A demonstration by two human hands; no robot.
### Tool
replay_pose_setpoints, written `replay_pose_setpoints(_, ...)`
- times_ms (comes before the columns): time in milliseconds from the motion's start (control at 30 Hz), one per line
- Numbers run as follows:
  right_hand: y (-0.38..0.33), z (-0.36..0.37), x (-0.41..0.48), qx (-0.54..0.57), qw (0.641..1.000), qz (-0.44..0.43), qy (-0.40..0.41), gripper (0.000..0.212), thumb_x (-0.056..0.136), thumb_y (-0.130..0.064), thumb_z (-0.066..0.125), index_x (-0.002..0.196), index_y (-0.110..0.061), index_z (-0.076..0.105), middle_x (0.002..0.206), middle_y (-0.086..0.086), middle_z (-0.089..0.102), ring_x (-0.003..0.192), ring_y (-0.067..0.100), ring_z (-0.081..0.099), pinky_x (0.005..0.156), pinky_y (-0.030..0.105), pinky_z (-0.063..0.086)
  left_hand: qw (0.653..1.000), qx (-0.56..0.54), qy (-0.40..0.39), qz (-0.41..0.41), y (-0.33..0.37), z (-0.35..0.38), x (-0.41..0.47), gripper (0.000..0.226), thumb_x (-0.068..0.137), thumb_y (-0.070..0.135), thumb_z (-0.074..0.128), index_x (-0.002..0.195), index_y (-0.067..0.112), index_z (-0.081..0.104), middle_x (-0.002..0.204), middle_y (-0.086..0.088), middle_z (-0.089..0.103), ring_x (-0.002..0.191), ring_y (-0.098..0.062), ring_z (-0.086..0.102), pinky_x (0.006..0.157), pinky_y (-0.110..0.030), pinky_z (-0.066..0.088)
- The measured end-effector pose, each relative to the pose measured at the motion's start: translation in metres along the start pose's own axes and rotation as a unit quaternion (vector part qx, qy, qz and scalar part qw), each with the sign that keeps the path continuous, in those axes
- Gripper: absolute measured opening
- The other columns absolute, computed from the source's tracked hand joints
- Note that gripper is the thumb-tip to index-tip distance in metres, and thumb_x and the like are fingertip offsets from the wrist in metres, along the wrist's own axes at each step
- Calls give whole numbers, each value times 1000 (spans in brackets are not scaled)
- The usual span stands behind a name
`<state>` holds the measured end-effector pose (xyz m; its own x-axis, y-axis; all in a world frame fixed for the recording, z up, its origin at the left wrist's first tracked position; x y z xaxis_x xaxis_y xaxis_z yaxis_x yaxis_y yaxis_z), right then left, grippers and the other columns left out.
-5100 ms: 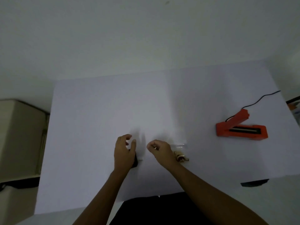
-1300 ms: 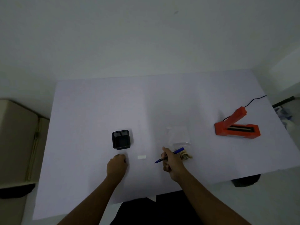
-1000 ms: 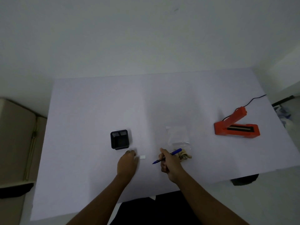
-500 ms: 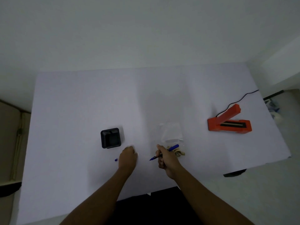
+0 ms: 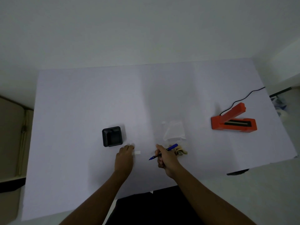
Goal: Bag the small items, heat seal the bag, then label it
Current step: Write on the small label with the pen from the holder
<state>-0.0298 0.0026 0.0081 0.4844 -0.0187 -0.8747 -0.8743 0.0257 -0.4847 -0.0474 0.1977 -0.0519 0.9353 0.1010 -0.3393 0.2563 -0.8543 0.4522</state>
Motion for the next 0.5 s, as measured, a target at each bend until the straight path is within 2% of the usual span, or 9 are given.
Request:
replay_pose_setpoints(133,1,0,0,-2,1000,2,3,44,92,-38,60,55,-14,56,49,2,29,43,14,22,46,25,20,999,28,-7,20,0,-5,1,30,82,5,73,111,11,68,99,-6,72,88,-24,65,72,-36,56)
replay_pose_setpoints(300,-1,6,0,-15,1000,-5,5,44,94,-36,59,57,-12,55,44,0,31,38,13,24,41,22,21,999,29,-20,20,5,-6,1,13,88,9,65,100,13,65,91,-5,69,82,-21,62,69,-32,55)
replay_pose_setpoints(500,0,19,3,-76,996,-40,0,40,93,-35,58,61,-10,59,42,-3,37,35,9,30,38,19,26,999,38,-29,11,2,-5,5,14,91,14,61,104,11,65,94,-5,68,86,-20,62,73,-30,55)
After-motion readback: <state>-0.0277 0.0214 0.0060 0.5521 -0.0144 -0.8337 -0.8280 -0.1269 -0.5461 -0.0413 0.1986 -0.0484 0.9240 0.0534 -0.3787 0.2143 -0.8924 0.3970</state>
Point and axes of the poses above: each hand's wrist, its own x-axis towards the middle knuckle, its own z-axis out of the palm, y = z × x, the point moved 6 cm from there along x, towards the middle knuckle
